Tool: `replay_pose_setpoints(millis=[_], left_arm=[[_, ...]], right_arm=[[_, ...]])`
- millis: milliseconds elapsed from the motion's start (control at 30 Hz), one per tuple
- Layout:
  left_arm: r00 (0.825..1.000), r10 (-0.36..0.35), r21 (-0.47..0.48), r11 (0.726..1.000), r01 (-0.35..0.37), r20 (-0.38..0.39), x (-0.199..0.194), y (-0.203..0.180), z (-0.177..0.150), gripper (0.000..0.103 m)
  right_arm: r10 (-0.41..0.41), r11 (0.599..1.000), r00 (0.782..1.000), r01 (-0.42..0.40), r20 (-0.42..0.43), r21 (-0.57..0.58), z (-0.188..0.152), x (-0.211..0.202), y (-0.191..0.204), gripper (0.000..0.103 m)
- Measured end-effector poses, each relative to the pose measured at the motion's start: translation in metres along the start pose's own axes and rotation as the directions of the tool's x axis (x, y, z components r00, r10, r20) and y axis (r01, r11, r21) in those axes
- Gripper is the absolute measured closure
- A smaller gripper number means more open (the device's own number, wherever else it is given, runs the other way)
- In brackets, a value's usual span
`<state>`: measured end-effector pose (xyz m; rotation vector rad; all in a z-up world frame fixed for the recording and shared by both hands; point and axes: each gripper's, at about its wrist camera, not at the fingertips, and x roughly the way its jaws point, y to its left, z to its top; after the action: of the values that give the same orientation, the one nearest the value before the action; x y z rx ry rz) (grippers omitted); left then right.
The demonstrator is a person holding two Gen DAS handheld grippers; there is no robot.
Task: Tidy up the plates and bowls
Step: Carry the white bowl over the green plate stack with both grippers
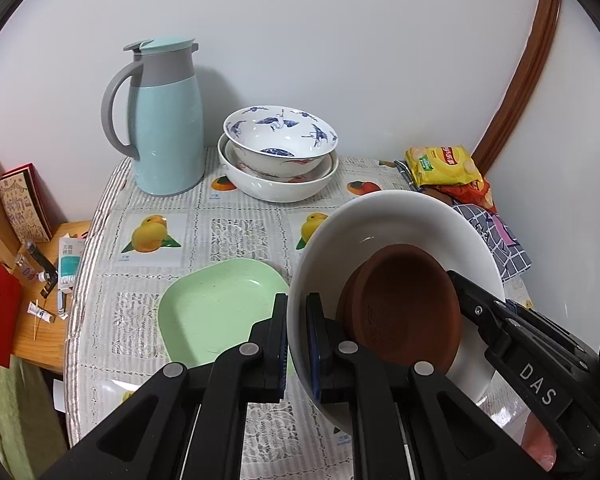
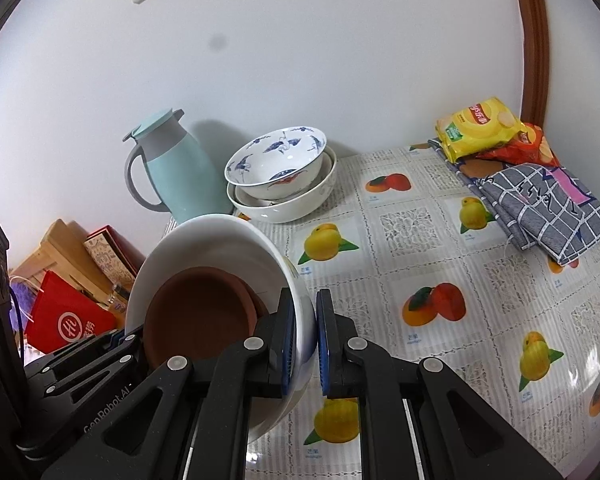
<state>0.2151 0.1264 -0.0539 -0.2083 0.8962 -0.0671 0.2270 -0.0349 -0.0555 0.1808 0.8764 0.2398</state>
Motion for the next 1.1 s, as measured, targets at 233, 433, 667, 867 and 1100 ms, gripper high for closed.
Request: replay_pose_setpoints(millis=[233,433,667,867,1100], left_arm=[[1.0,0.005,-0.017,1.0,-0.005,0.0,0.001,0.012,0.0,0.094],[1.0,0.012,-0.023,1.0,-0.012,0.0,0.003,0.018,0.002,0.094],[1.0,0.018,-0.03,0.999,-0.018,-0.005,0.007,0.025,0.002,0.094],[1.0,0.026,-0.034,0.999,-0.026,-0.009,0.011,0.029,0.003,0.094],[0.999,0.03,-0.041,0.999,-0.03,-0.013,0.015,0.036,0.004,0.094]], right_arm=[[0.008,1.0,1.0,-0.008,-0.009,-0.012,0.002,0.008,0.009,0.092],[0.016,1.0,1.0,-0.016,-0.011,-0.017,0.002,0.013,0.016,0.092],[0.023,0.999,1.0,-0.023,-0.018,-0.023,0.004,0.021,0.02,0.092],[0.03,0.999,0.999,-0.03,-0.025,-0.025,0.004,0.027,0.023,0.092],[0.036,0.999,0.999,-0.037,-0.032,-0.031,0.006,0.034,0.026,0.092]])
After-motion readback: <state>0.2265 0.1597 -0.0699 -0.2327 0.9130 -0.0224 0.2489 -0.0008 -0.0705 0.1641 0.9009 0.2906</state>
